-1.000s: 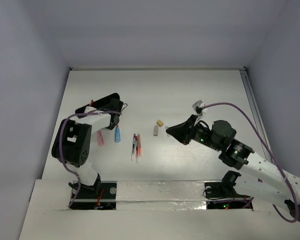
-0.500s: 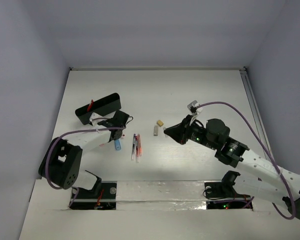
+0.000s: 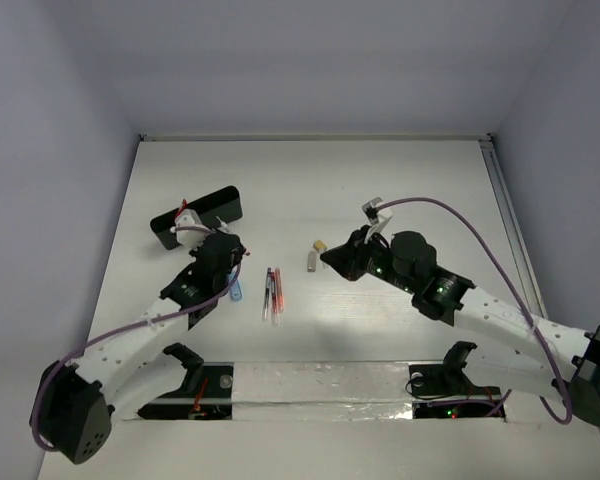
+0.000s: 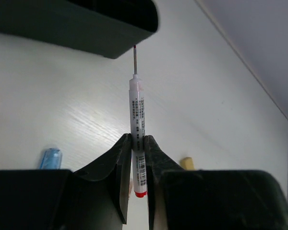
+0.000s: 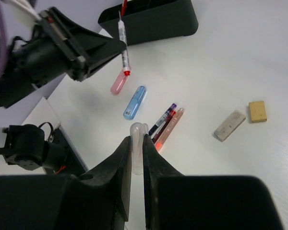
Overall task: Sort the stationery into containers
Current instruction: Pick up the pen from the center of the board, then close the pen cap on the pen.
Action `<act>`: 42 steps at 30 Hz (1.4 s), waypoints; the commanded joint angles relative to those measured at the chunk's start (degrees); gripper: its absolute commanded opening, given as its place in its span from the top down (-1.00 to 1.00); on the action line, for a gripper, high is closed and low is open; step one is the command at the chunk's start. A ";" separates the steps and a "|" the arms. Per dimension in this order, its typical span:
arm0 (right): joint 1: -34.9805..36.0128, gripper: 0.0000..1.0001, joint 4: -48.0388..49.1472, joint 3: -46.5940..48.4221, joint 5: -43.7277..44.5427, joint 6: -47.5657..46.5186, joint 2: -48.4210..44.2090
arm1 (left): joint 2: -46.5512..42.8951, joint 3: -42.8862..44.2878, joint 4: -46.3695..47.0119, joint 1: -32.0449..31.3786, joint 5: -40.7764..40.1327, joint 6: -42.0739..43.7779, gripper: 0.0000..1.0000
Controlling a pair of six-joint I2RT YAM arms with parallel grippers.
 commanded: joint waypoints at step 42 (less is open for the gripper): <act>-7.35 1.00 22.95 16.17 -7.51 13.03 16.79 | -13.92 -4.97 26.40 -0.34 60.56 27.06 1.00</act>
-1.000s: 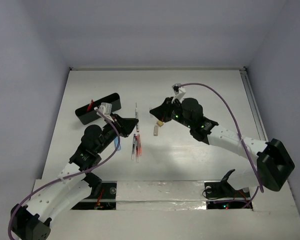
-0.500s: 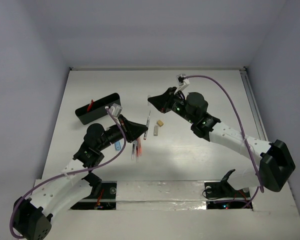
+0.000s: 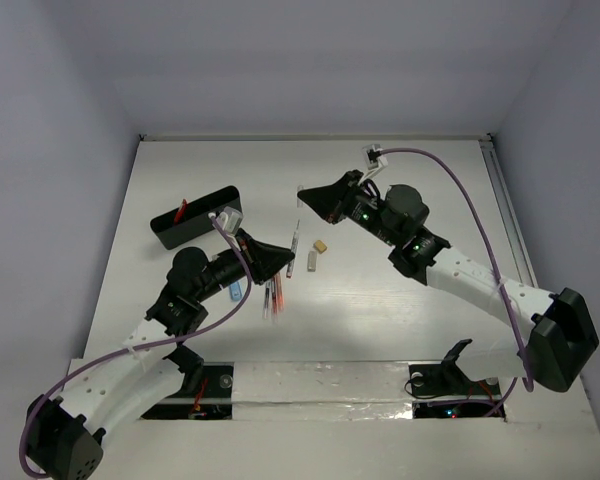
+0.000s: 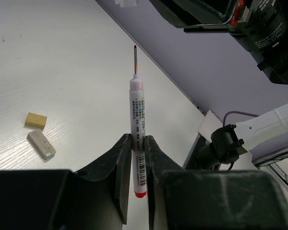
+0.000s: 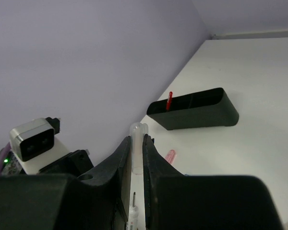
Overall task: Sort the stationery into containers
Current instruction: Close the pen cap on the pen.
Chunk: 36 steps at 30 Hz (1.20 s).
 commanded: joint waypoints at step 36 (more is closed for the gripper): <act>-0.27 1.00 7.67 -1.32 -7.31 3.86 2.14 | -2.68 1.35 0.69 0.80 -2.44 1.78 1.00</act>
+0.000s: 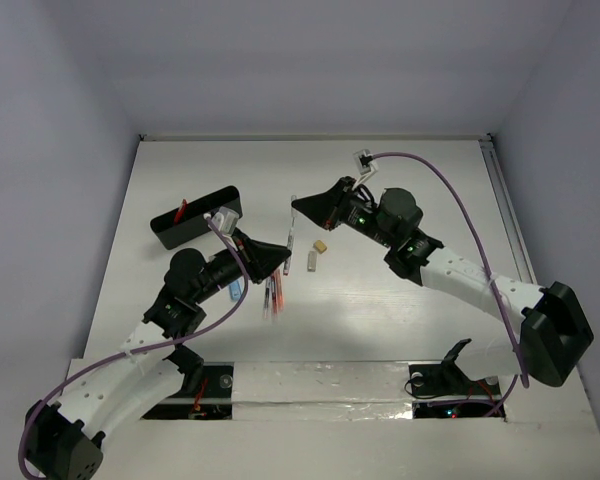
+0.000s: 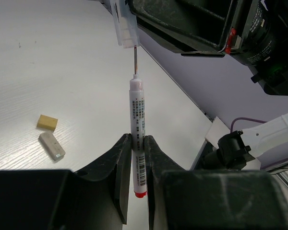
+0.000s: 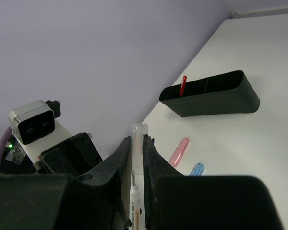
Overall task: Sort the stationery into containers
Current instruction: Close the pen cap on the pen.
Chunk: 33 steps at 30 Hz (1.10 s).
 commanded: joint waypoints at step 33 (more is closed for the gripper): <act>3.77 1.00 9.66 -1.90 2.70 2.41 2.46 | -2.00 2.05 5.41 1.93 -3.91 -0.06 1.00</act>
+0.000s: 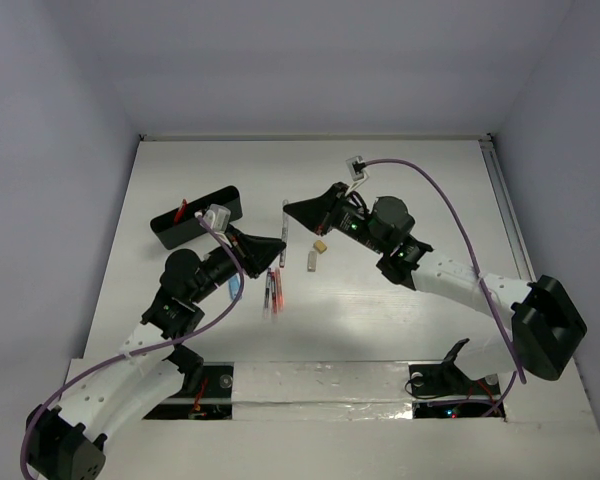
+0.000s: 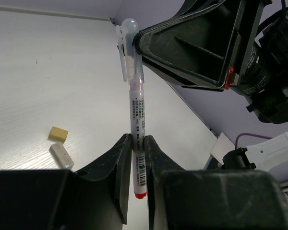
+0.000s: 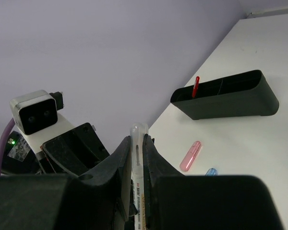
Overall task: Sort the stationery into containers
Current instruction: Close the pen cap on the pen.
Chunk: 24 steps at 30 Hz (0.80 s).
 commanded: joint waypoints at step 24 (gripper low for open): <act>3.39 1.00 6.14 -2.68 4.29 6.42 0.72 | -1.13 1.88 6.87 0.16 -7.39 0.05 1.00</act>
